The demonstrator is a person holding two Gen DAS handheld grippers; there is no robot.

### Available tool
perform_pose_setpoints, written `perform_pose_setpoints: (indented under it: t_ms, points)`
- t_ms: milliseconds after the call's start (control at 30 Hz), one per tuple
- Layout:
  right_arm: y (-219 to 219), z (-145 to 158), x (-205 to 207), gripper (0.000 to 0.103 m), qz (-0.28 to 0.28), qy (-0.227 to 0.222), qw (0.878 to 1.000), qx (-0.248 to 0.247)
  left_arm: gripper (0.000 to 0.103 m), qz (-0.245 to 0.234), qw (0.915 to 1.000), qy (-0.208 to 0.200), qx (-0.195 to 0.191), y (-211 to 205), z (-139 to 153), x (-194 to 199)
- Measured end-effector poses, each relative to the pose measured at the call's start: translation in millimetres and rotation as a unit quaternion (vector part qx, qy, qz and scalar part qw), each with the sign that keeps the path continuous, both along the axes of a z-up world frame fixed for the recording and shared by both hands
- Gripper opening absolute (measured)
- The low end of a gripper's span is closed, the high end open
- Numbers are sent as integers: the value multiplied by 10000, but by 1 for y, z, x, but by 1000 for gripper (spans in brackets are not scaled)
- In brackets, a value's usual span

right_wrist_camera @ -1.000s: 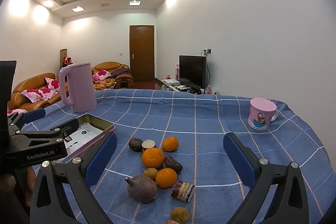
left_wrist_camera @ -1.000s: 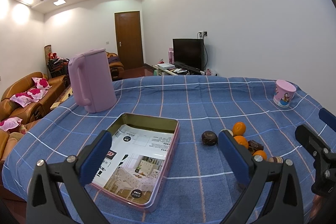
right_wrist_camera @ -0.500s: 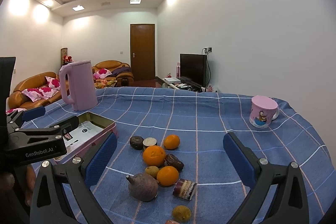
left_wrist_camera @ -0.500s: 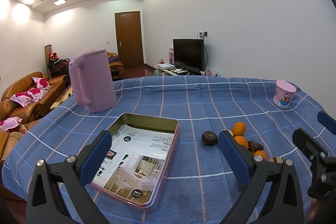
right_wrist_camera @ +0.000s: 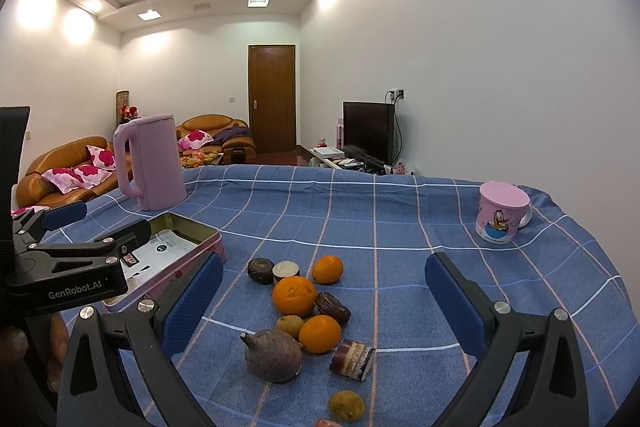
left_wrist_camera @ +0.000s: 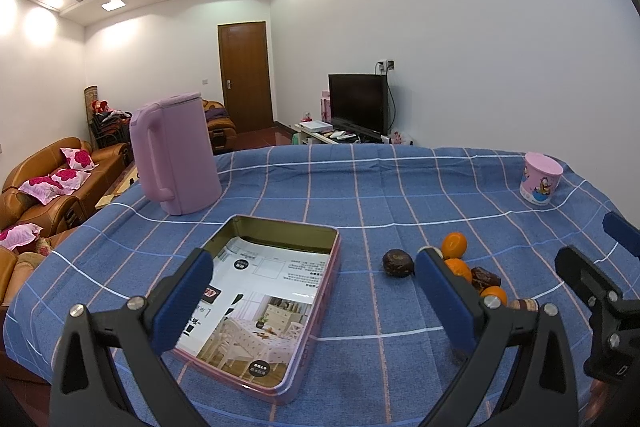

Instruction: Organize fruits

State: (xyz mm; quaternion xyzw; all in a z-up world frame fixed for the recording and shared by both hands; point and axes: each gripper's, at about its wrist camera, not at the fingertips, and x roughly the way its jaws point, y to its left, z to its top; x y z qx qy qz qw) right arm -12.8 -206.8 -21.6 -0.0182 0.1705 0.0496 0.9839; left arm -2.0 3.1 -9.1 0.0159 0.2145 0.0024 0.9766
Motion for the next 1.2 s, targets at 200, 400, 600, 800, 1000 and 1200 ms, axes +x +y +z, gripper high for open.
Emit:
perform_pose_setpoints:
  t_ms: [200,400,600,800,1000,1200]
  points:
    - [-1,-4,1,102,-35,63,10000,-21,103,-14,10000,31,10,0,-2,-3]
    - [-13,-19,-5,102,-190,175,9996,-103,103,-157,9996,205,100,-14,-21,-5]
    - [-34,-56,-14,102,-286,696,9972,34,103,-463,9977,483,84,-29,-42,-5]
    - [-30,-77,-11,79,-85,1076,9942,7,103,-675,9966,462,120,-45,-46,-10]
    - [-28,-90,-6,53,88,1364,9906,26,103,-889,9948,504,39,-54,-48,-13]
    - [-34,-95,-8,29,154,1420,9897,120,103,-1112,9919,621,-15,-66,-53,-13]
